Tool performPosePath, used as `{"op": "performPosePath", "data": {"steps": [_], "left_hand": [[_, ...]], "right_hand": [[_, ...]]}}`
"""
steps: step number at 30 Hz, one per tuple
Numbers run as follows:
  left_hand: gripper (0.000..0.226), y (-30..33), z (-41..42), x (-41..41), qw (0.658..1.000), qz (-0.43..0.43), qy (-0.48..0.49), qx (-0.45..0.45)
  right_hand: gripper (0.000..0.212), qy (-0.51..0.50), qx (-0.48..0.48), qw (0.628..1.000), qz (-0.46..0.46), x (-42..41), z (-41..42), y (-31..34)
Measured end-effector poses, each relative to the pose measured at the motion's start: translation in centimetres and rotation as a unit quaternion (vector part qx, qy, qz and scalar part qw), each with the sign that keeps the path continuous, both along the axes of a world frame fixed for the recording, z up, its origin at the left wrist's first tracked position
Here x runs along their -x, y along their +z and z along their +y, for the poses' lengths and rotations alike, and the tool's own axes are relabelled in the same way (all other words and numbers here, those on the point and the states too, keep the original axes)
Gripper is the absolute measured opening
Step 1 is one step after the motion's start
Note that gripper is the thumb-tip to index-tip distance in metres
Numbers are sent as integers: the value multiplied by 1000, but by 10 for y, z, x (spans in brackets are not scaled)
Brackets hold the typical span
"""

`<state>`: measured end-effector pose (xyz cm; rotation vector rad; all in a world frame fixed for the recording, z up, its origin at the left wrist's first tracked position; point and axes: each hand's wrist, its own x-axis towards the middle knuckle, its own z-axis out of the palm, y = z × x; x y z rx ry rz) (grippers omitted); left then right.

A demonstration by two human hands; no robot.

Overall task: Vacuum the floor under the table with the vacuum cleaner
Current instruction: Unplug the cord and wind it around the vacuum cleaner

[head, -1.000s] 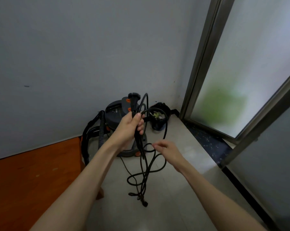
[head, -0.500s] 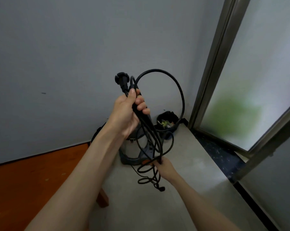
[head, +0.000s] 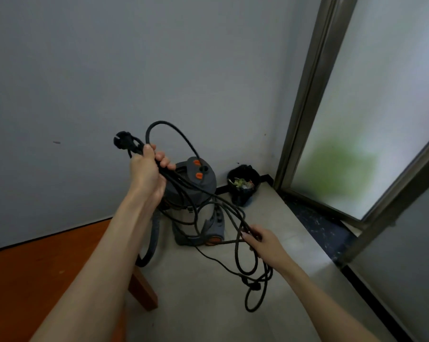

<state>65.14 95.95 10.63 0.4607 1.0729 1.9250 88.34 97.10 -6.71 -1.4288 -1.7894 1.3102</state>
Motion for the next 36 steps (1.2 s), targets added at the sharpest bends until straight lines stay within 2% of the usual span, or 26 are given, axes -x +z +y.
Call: {"op": "performPosePath", "data": {"steps": [4,8,10,13,14,15,17,21,23,26,28,33,35,36], "left_hand": [[27,-16,-1,-1,999,22,-11,33],[27,-22,-1,-3,998,33,-18,46],[27,-21,-1,-3,998,45,-24,46],[27,-21,-1,-2,996,68,-34,42],[27,-22,-2,-2,996,73,-37,40],[26,-22,-2,-1,996,73,-39,38],[25,-24,-2,-2,996,65,-44,35],[25,-28,-2,-5,996,73,-47,37],[26,-33,-2,-5,993,99,-48,46],[25,-44,-5,-8,987,132,-59,68],[25,-51,-8,-14,984,137,-77,82],[25,-69,-17,-31,967,182,-140,112],[23,-75,-20,-31,959,199,-163,122],[23,-77,-21,-29,957,203,-167,125]], "right_hand": [[18,-99,64,986,117,-9,-1,12],[19,-185,133,960,161,-20,10,14],[12,-285,189,921,188,-29,18,7],[11,-405,293,817,287,-42,28,-5],[12,-421,303,795,313,-45,30,-7],[14,-422,303,793,318,-47,31,-8],[14,-386,291,823,297,-42,28,0],[19,-273,224,916,192,-25,15,13],[26,-242,181,938,167,-19,11,17],[32,-173,78,979,76,-9,7,33],[32,-144,27,986,81,1,4,54],[25,-78,25,966,244,11,10,104],[20,-81,18,971,226,11,14,115],[18,-90,-6,978,186,9,17,116]]}}
